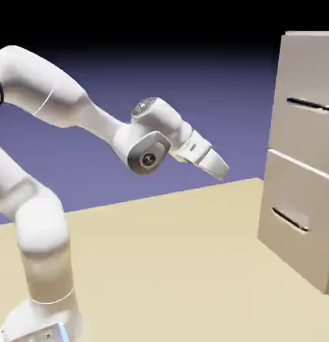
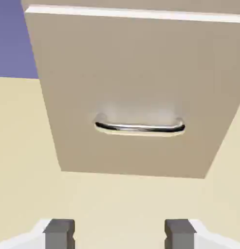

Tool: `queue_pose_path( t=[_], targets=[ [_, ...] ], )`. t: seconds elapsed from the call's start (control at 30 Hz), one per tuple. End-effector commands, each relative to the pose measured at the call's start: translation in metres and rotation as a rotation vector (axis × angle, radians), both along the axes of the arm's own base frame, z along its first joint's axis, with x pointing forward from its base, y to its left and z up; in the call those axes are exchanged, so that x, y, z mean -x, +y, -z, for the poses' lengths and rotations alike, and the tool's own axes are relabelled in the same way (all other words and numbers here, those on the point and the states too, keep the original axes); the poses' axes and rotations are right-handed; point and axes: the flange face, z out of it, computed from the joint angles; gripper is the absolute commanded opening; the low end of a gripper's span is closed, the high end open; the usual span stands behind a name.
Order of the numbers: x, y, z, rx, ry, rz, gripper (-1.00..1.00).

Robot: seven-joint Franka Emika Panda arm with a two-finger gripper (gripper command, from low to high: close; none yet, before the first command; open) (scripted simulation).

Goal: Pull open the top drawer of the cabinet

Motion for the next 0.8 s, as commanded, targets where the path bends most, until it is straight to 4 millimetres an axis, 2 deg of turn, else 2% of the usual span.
queue_pose_path(
  t=[0.0,0.4,0.77],
  targets=[
    [-0.003,0.003,-0.005,0.046,-0.010,-0.052,0.00],
    [-0.031,0.031,-0.057,0.645,-0.141,-0.606,0.00],
    [-0.055,0.039,-0.082,1.274,-0.224,-1.011,0.00]
  ],
)
